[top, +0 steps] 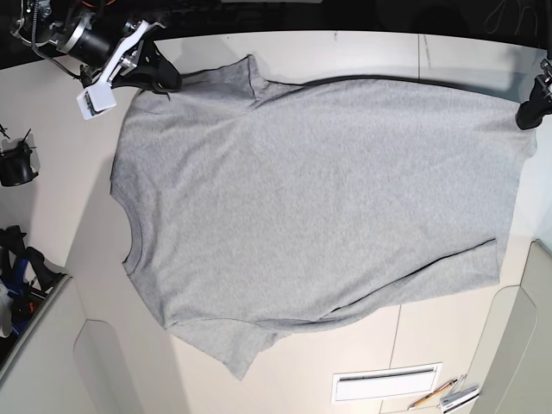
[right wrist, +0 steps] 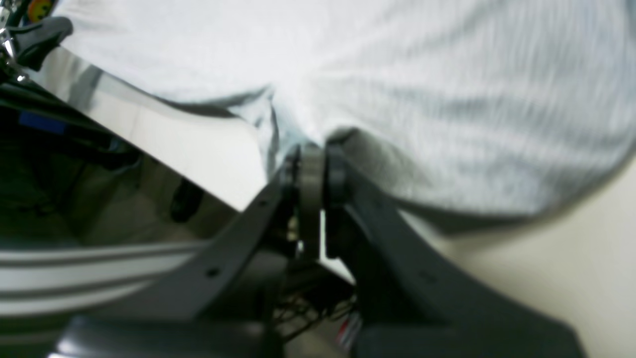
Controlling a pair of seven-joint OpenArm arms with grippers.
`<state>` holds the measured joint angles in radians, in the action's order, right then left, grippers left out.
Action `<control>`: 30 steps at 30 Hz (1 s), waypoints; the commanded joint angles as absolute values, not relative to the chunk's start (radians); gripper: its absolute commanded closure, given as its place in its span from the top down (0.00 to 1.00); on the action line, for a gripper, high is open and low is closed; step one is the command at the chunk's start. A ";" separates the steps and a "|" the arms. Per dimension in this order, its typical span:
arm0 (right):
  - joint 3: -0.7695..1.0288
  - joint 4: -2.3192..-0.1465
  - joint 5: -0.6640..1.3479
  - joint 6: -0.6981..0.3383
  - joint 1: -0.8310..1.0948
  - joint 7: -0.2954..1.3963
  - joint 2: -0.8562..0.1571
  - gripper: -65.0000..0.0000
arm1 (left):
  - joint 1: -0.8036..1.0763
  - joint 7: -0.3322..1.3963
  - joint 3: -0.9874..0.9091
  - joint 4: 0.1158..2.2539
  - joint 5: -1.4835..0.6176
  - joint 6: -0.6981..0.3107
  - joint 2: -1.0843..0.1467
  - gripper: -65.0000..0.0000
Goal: Fold the T-shirt properly
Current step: 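Drag the gripped shirt edge with the right gripper away from the left gripper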
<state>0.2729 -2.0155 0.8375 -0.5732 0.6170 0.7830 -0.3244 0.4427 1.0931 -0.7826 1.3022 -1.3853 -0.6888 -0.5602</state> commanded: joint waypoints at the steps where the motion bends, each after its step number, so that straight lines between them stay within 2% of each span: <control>1: 0.281 -2.041 0.856 -0.584 0.605 0.764 -0.335 0.00 | 0.443 1.071 -0.793 1.316 -1.409 -0.698 -0.588 0.00; 5: 0.281 -2.040 0.845 -0.583 0.549 0.764 -0.335 0.00 | 0.435 1.058 -0.793 1.316 -1.404 -0.698 -0.593 0.00; 14: 0.280 -2.009 0.812 -0.583 0.413 0.758 -0.335 0.00 | 0.327 0.899 -0.732 1.316 -1.186 -0.698 -0.593 0.00; 22: 0.271 -1.816 0.785 -0.583 0.216 0.752 -0.329 0.00 | 0.185 0.773 -0.559 1.314 -0.954 -0.698 -0.593 0.00; 30: 0.269 -1.632 0.775 -0.583 0.040 0.752 -0.330 0.00 | 0.121 0.639 -0.498 1.309 -0.755 -0.698 -0.593 0.00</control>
<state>0.2634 -1.6131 0.7570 -0.5800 0.0544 0.7788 -0.3157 0.1318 0.6594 -0.4900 1.2991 -0.7387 -0.6891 -0.5682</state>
